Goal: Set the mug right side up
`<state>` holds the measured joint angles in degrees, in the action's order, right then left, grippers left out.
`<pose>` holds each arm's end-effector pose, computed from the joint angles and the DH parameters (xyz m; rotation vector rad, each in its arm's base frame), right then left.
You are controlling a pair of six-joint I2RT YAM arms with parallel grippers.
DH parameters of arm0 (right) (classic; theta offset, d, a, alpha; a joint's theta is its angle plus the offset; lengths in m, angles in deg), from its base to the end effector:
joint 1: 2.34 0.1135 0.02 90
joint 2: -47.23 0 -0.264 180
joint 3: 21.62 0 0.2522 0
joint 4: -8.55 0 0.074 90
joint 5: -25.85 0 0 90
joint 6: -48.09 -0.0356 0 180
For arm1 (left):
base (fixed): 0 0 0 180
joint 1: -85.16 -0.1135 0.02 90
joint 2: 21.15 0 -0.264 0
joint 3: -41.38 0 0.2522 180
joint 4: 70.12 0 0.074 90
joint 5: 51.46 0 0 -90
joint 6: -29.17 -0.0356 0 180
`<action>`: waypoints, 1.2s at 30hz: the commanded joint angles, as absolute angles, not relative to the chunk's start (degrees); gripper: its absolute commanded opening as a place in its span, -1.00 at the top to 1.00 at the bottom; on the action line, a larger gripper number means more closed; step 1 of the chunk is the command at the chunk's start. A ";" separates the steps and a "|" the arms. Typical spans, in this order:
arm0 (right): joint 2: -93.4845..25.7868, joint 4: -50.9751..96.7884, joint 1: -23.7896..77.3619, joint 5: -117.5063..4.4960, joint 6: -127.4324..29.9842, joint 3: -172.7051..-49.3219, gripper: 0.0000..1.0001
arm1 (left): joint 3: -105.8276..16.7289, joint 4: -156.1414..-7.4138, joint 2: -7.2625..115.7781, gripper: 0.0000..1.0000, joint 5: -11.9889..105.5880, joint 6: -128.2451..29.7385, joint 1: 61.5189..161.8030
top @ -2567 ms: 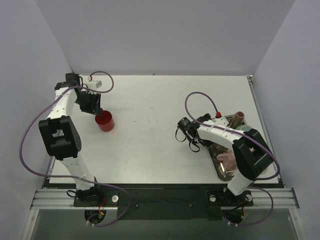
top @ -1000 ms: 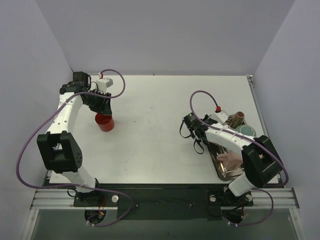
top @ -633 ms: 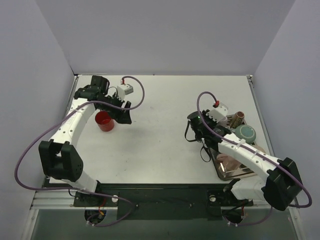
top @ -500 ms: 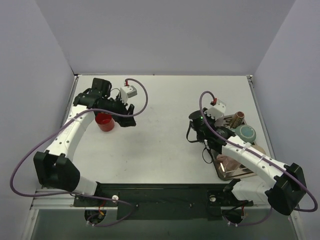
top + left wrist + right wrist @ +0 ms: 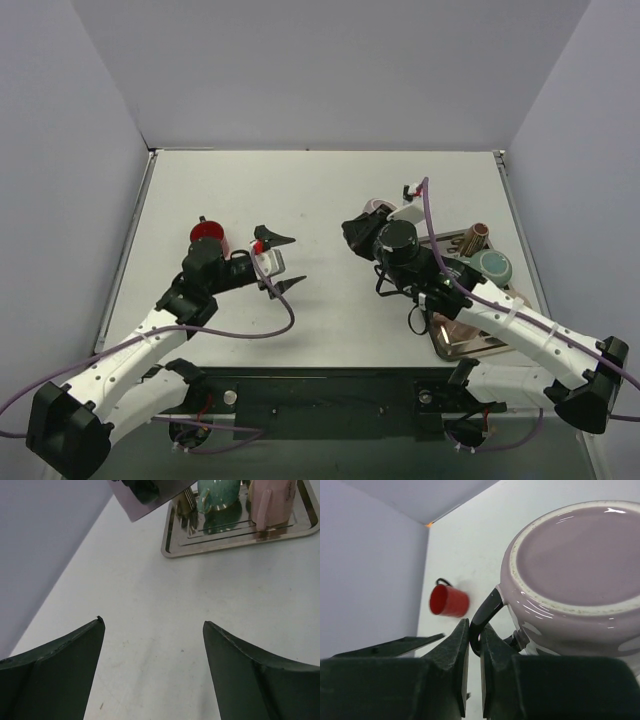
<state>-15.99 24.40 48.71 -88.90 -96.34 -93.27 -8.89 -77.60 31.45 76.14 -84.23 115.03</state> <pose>0.1725 0.1897 0.3724 0.3911 1.7501 0.9969 0.1733 -0.1246 0.2956 1.1852 1.2877 -0.6517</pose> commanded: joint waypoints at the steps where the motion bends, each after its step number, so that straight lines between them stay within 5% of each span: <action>1: -15.87 14.14 53.90 -88.05 -98.77 -98.39 1.00 | -2.89 -50.24 29.13 -0.79 70.01 -84.30 118.02; 15: -24.31 3.95 62.34 -83.05 -104.05 -103.84 1.00 | 6.26 -25.17 27.72 -0.69 59.03 -78.76 121.20; 19: -25.72 0.44 62.43 -79.45 -107.47 -102.62 1.00 | 6.26 -24.73 28.51 -0.33 57.17 -80.25 121.20; 28: -25.98 -5.20 62.35 -76.28 -113.54 -99.54 1.00 | 6.18 -22.80 29.39 -0.24 54.98 -83.51 121.20; 32: -26.16 -3.98 62.00 -76.10 -113.98 -99.01 1.00 | 7.31 -20.69 28.77 0.92 54.01 -83.86 121.20; 36: -26.07 -0.20 59.28 -77.32 -115.30 -97.78 1.00 | 7.76 -23.22 27.98 1.00 50.69 -83.77 121.20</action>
<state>-26.68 -0.28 60.90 -80.03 -115.93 -99.08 8.11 -25.12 29.11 54.85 -85.30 121.11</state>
